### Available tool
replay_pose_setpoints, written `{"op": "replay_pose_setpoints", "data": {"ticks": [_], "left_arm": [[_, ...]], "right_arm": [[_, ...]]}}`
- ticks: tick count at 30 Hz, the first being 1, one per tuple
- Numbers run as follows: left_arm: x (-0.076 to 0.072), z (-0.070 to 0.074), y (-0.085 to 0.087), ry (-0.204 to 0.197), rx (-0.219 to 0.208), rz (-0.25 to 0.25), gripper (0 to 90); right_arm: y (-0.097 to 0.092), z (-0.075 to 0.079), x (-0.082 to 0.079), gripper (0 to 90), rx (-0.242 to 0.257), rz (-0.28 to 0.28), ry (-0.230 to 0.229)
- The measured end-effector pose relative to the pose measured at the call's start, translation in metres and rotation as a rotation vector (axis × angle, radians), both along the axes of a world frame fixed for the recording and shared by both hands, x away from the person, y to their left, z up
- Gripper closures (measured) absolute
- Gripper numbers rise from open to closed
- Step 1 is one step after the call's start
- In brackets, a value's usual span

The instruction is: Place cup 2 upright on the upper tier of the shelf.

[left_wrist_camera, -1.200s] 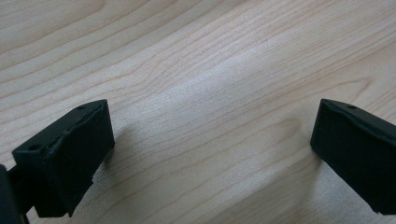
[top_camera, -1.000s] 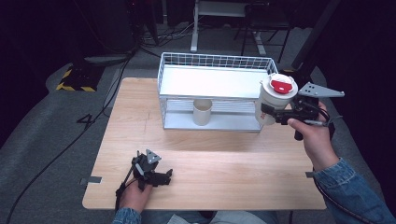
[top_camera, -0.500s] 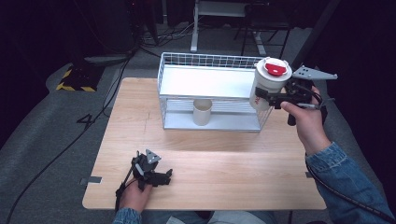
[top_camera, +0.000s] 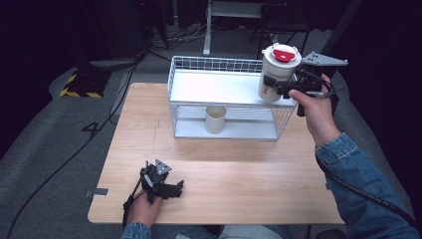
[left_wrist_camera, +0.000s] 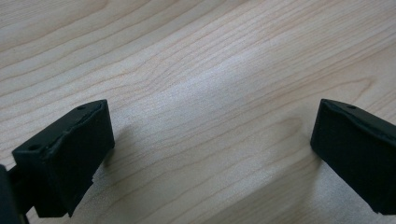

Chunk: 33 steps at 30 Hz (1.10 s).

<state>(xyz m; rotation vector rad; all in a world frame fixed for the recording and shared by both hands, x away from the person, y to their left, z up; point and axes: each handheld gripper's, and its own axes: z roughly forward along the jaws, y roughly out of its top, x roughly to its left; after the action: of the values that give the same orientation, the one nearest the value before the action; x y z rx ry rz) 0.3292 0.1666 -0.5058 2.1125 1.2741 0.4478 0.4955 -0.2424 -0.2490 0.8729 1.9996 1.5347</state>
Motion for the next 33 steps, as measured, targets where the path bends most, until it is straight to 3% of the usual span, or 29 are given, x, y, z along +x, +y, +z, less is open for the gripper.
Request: {"op": "replay_pose_setpoints", "data": {"ticks": [13, 20, 24, 33], "left_arm": [[0.0, 0.0, 0.0, 0.001, 0.0, 0.0, 0.0], [0.0, 0.0, 0.0, 0.0, -0.002, 0.001, 0.0], [0.0, 0.0, 0.0, 0.0, -0.002, 0.001, 0.0], [0.0, 0.0, 0.0, 0.0, -0.004, 0.002, 0.0]], "right_arm": [[0.024, 0.001, 0.03, 13.1, 0.033, -0.034, -0.031], [0.041, -0.003, 0.04, 13.1, 0.047, -0.024, -0.043], [0.052, -0.008, 0.045, 13.1, 0.042, -0.015, -0.067], [0.066, -0.026, 0.055, 13.1, 0.076, -0.013, -0.052]]}}
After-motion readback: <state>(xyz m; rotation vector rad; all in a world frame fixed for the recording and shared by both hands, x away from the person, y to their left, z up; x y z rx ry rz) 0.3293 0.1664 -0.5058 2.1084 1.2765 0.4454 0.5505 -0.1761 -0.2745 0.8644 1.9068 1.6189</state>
